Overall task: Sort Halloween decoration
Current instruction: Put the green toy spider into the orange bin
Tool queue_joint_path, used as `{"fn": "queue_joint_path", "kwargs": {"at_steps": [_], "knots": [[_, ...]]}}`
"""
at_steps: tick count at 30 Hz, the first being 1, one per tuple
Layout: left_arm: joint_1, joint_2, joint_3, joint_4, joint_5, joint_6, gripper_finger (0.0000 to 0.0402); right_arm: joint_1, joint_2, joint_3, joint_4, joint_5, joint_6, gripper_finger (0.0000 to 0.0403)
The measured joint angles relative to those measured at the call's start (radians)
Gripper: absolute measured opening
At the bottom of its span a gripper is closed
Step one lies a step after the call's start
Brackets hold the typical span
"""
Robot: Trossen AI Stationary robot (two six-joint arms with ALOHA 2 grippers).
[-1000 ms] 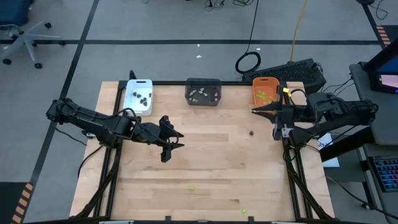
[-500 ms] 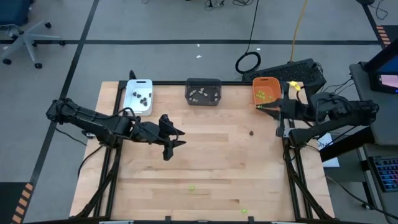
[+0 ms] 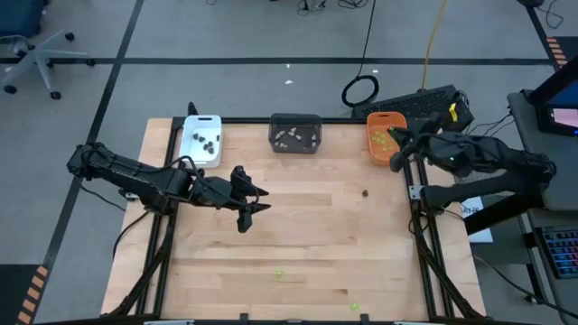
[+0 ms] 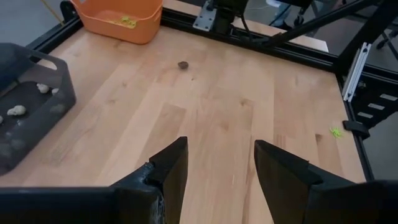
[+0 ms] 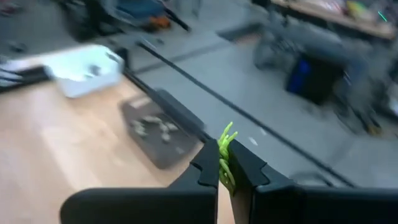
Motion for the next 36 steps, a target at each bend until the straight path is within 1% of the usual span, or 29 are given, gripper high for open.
{"fn": "queue_joint_path", "kwargs": {"at_steps": [5, 6, 8, 10, 13, 15, 19, 23, 27, 30, 36], "knots": [[0.0, 0.0, 0.0, 0.0, 0.0, -0.001, 0.0183, -0.139, 0.034, 0.0, -0.137, -0.008, 0.145, 0.0], [0.0, 0.0, 0.0, 0.0, 0.0, -0.001, 0.0183, -0.171, 0.045, 0.0, -0.153, -0.022, 0.174, 0.0], [-0.001, 0.0, 0.0, 0.0, 0.0, -0.001, 0.0183, -0.246, 0.075, 0.0, -0.176, -0.075, 0.232, 0.0], [-0.001, 0.0, 0.0, 0.0, 0.0, -0.001, 0.0183, -0.33, 0.11, 0.0, -0.188, -0.148, 0.255, 0.0], [-0.001, 0.0, 0.0, 0.0, 0.0, 0.0, 0.0183, -0.448, 0.184, 0.0, -0.191, -0.279, 0.254, 0.0], [-0.001, 0.0, 0.0, 0.0, 0.0, -0.001, 0.0183, -0.525, 0.242, 0.0, -0.195, -0.347, 0.247, 0.0], [-0.009, 0.0, 0.0, 0.0, 0.0, -0.002, 0.0183, -0.665, 0.362, 0.0, -0.191, -0.456, 0.165, 0.0], [-0.034, 0.0, 0.0, 0.0, 0.001, -0.002, 0.0183, -0.777, 0.471, 0.0, -0.189, -0.541, 0.093, 0.0], [-0.059, 0.0, 0.0, 0.0, -0.001, -0.003, 0.0183, -0.869, 0.561, 0.0, -0.177, -0.581, 0.053, 0.0], [-0.071, 0.0, 0.0, 0.0, -0.009, -0.003, 0.0183, -0.921, 0.616, 0.0, -0.163, -0.579, 0.049, 0.0001], [-0.076, 0.001, 0.0, -0.001, -0.013, -0.001, 0.0183, -0.986, 0.702, 0.0, -0.155, -0.58, 0.076, 0.0008]]}}
